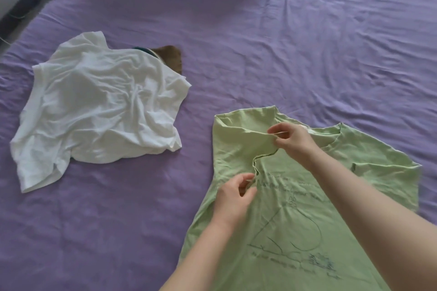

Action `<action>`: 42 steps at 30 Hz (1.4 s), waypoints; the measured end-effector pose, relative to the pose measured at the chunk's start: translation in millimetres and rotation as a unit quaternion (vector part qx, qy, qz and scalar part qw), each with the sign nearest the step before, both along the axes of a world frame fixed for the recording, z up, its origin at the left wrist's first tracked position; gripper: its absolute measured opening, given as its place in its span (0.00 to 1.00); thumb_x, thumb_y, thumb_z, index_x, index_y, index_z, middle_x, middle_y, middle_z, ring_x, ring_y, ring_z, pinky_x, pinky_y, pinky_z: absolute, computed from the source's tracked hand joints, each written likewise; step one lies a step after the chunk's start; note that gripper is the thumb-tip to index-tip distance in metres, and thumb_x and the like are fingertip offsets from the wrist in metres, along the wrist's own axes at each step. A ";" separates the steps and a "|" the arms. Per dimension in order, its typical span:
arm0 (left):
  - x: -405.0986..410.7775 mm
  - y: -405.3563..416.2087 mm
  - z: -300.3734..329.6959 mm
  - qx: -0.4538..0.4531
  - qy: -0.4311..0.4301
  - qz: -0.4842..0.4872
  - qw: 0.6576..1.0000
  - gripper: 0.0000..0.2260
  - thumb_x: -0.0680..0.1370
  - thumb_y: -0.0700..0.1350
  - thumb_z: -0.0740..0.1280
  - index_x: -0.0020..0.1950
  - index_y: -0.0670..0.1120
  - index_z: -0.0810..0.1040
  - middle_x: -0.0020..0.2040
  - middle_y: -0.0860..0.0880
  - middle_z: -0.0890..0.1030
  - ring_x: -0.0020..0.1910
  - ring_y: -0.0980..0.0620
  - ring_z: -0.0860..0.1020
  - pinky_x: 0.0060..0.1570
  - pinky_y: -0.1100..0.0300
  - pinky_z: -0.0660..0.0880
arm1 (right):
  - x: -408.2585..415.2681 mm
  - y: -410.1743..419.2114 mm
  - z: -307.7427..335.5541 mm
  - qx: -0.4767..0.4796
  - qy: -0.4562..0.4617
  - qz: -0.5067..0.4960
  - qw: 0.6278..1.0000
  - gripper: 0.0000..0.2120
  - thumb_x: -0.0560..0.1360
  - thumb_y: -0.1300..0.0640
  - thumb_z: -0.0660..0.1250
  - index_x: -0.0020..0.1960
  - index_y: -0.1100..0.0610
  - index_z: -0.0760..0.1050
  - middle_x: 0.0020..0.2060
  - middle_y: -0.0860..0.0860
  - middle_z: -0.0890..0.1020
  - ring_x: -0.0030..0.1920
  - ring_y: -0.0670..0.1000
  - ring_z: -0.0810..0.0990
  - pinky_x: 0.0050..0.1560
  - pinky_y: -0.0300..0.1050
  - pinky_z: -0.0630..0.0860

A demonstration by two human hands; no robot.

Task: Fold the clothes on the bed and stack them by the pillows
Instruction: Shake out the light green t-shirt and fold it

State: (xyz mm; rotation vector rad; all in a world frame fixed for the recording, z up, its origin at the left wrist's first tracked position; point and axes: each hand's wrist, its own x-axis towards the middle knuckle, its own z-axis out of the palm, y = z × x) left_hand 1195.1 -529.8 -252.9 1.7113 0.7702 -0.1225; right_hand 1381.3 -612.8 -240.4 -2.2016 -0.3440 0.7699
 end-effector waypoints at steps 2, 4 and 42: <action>1.0 -2.0 -3.7 0.040 0.000 -0.034 0.999 0.10 0.77 0.48 0.67 0.57 0.49 0.81 0.50 0.54 0.83 0.47 0.62 0.79 0.51 0.65 0.76 | 1.9 -1.4 -7.0 -0.006 -0.025 0.007 1.000 0.18 0.70 0.74 0.62 0.54 0.58 0.77 0.49 0.54 0.79 0.47 0.50 0.78 0.46 0.37 0.73; 5.2 2.5 -10.2 0.182 -0.035 -0.071 0.980 0.09 0.79 0.43 0.64 0.56 0.45 0.81 0.52 0.49 0.82 0.50 0.53 0.78 0.51 0.59 0.75 | 0.1 -3.4 -12.8 -0.034 -0.076 0.029 0.996 0.20 0.71 0.74 0.61 0.60 0.60 0.75 0.57 0.56 0.76 0.58 0.54 0.76 0.58 0.44 0.72; -199.1 -142.6 20.0 0.290 0.010 -0.410 0.865 0.18 0.78 0.50 0.64 0.66 0.46 0.74 0.66 0.44 0.73 0.66 0.46 0.70 0.63 0.56 0.66 | -345.2 -217.7 1.6 -0.263 -0.110 0.175 0.942 0.27 0.79 0.46 0.56 0.75 0.53 0.56 0.76 0.53 0.55 0.76 0.52 0.46 0.74 0.48 0.46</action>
